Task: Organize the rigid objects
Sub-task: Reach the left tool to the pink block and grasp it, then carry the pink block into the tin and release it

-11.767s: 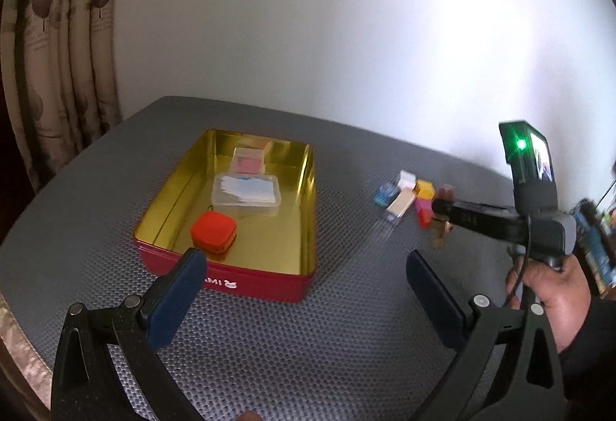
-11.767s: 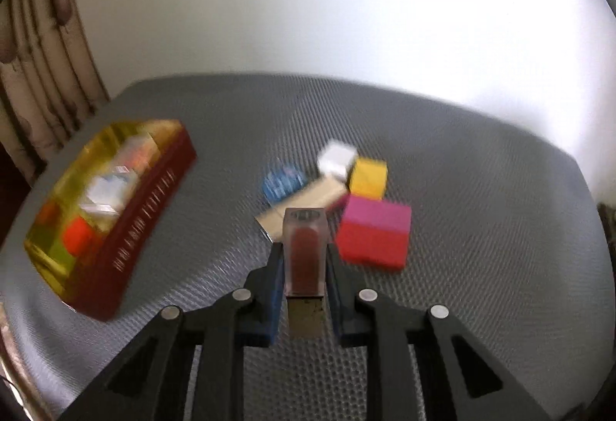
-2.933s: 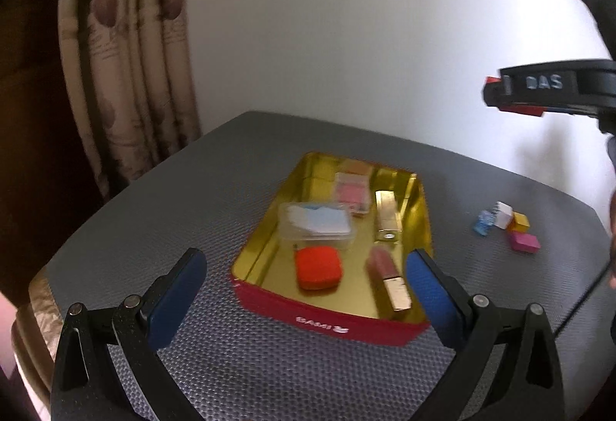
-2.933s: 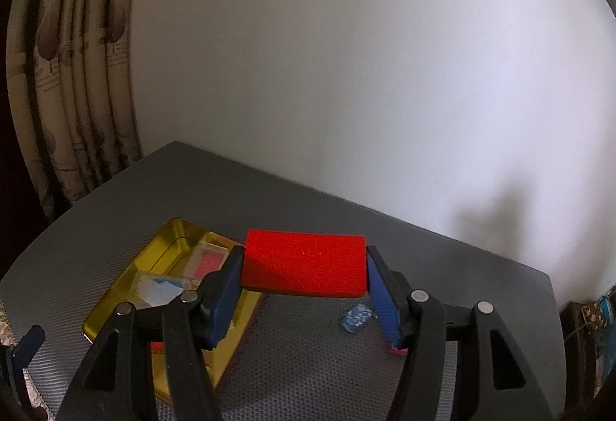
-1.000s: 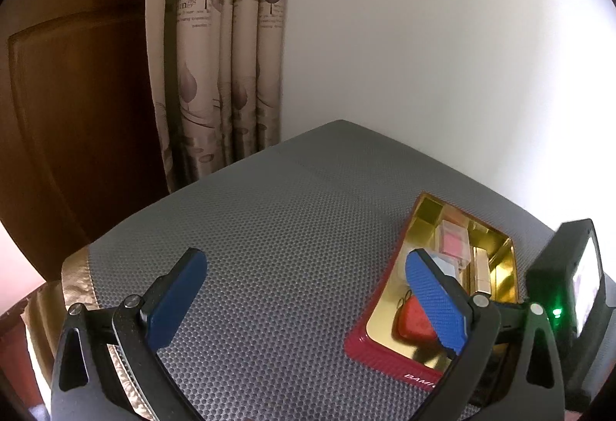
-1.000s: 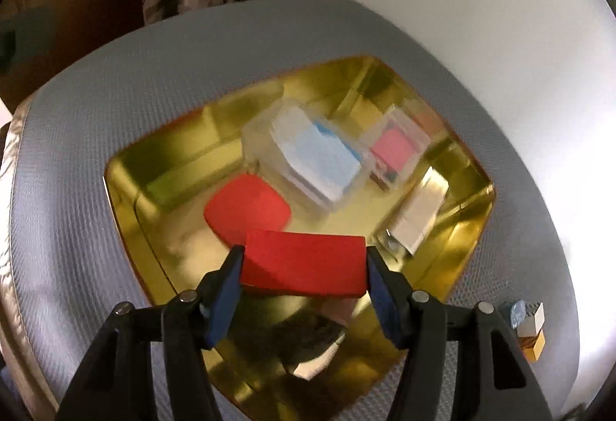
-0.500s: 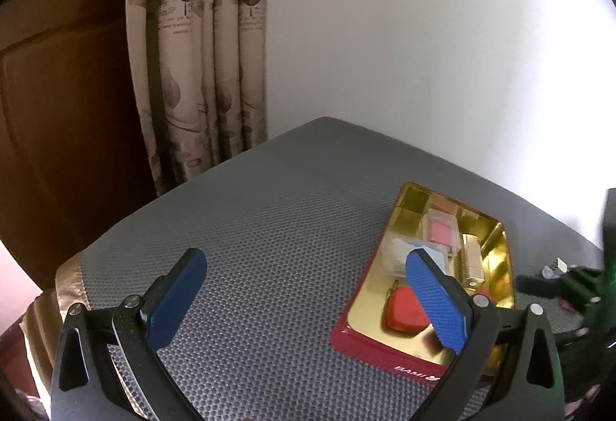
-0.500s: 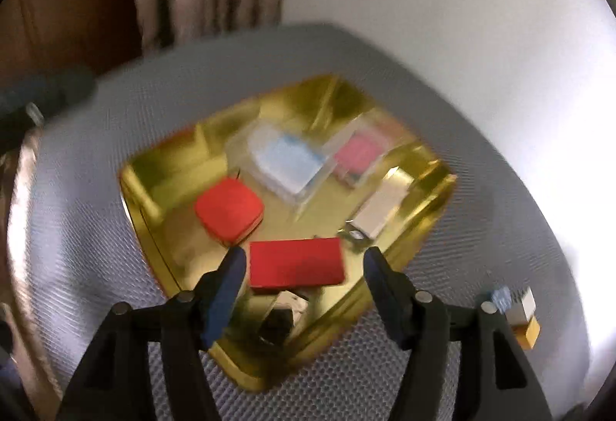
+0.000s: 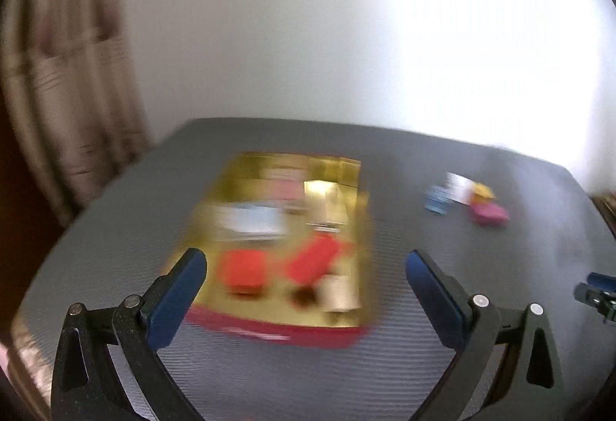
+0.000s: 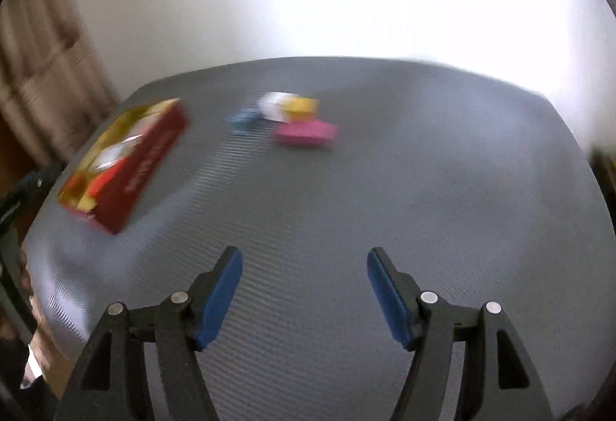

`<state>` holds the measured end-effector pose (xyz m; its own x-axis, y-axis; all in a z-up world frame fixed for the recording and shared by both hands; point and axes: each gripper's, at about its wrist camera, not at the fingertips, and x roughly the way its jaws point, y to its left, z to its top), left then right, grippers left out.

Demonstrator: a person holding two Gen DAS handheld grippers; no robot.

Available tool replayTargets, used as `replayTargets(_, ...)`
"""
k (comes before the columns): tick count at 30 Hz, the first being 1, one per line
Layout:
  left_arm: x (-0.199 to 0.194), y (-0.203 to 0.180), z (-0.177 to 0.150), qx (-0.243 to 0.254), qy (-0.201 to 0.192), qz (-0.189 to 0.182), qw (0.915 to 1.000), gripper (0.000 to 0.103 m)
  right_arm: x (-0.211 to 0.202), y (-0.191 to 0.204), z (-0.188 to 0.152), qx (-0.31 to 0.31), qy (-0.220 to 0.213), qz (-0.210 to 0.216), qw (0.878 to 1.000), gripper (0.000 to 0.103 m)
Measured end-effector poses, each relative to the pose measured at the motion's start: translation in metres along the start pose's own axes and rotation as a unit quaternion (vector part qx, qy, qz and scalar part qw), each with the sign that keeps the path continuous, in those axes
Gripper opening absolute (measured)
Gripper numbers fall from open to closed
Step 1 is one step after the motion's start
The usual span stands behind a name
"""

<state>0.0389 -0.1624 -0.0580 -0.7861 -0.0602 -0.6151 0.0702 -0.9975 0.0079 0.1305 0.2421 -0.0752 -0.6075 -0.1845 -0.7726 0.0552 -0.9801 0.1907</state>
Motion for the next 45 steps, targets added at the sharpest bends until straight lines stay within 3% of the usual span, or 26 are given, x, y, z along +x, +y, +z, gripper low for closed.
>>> replayTargets(3, 0.015, -0.055, 0.015, 0.041, 0.014, -0.037, 0.9984, 0.102, -0.007, -0.034, -0.018, 0.053, -0.010, 0.000, 0.999, 0.070)
replayTargets(8, 0.060, -0.136, 0.032, 0.067, 0.038, -0.079, 0.9939, 0.102, -0.013, -0.052, -0.028, 0.077, -0.030, 0.021, 0.996, 0.070)
replayTargets(13, 0.123, -0.194, 0.039, 0.082, 0.078, -0.046, 0.9925, 0.102, -0.032, -0.068, -0.032, 0.082, -0.042, 0.049, 0.995, 0.070)
replayTargets(18, 0.161, -0.230, 0.038, 0.119, 0.099, -0.031, 0.9874, 0.102, -0.053, -0.085, -0.022, 0.094, -0.070, 0.069, 0.991, 0.071)
replayTargets(24, 0.195, -0.234, 0.037, 0.117, 0.128, -0.007, 0.9848, 0.102, -0.058, -0.112, -0.017, 0.128, -0.078, 0.076, 0.986, 0.073)
replayTargets(29, 0.205, -0.225, 0.036, 0.070, 0.156, -0.028, 0.9849, 0.101, -0.058, -0.115, -0.017, 0.133, -0.077, 0.077, 0.985, 0.073)
replayTargets(32, 0.199, -0.229, 0.035, 0.087, 0.153, -0.047, 0.9832, 0.080, -0.062, -0.112, -0.017, 0.130, -0.080, 0.076, 0.985, 0.073)
replayTargets(33, 0.196, -0.232, 0.035, 0.094, 0.154, -0.056, 0.9820, 0.062, -0.061, -0.110, -0.016, 0.129, -0.078, 0.077, 0.985, 0.073)
replayTargets(34, 0.192, -0.235, 0.035, 0.100, 0.156, -0.062, 0.9808, 0.057, -0.056, -0.110, -0.017, 0.128, -0.077, 0.077, 0.986, 0.073)
replayTargets(38, 0.170, -0.237, 0.037, 0.106, 0.152, -0.077, 0.9796, 0.057, -0.058, -0.110, -0.019, 0.115, -0.077, 0.074, 0.988, 0.073)
replayTargets(45, 0.118, -0.217, 0.058, 0.092, 0.113, -0.088, 0.9854, 0.057, -0.063, -0.103, -0.016, 0.095, -0.086, 0.068, 0.989, 0.073)
